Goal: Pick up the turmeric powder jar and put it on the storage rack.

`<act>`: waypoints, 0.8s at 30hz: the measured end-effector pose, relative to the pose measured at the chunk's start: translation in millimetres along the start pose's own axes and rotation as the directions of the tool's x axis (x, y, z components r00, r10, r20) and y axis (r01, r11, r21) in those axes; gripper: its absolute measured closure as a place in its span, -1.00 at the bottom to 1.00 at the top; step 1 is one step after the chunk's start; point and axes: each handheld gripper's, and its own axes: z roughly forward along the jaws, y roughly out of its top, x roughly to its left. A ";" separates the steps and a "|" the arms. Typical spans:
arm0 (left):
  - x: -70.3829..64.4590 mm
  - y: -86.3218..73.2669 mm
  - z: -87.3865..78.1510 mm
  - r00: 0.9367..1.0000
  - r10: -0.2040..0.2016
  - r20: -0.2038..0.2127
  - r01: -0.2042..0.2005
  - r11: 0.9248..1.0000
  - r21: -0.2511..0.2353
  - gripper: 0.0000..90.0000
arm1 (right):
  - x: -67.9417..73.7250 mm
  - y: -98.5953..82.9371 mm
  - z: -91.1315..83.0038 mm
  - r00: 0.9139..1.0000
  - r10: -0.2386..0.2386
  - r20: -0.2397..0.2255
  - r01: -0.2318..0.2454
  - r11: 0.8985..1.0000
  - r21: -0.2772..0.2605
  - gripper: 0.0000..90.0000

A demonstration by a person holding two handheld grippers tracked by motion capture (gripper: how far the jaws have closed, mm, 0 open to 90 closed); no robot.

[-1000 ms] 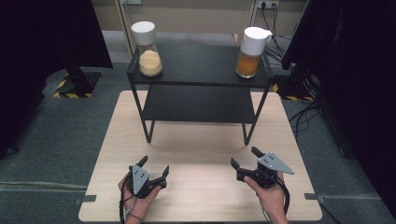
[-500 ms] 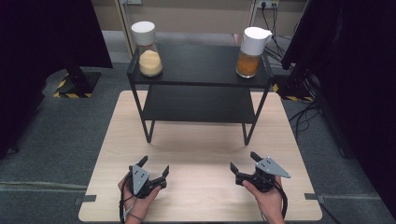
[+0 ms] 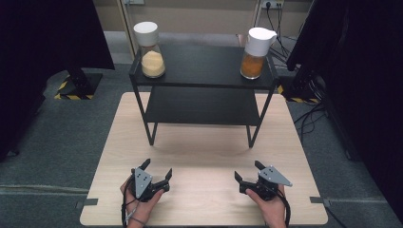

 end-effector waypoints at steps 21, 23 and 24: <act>0.4 0.6 0.3 1.000 -0.002 0.001 0.002 1.000 0.003 -0.74 | -4.4 -14.7 0.2 1.000 0.002 -0.019 -0.003 1.000 -0.009 -0.83; 0.2 0.6 0.3 1.000 0.000 0.001 0.000 1.000 0.003 -0.74 | -6.2 -14.6 0.3 1.000 0.000 -0.030 -0.001 1.000 -0.009 -0.83; -0.1 0.5 0.3 1.000 0.001 0.000 -0.001 1.000 0.003 -0.74 | -6.8 -15.1 0.1 1.000 0.002 -0.031 -0.003 1.000 -0.011 -0.83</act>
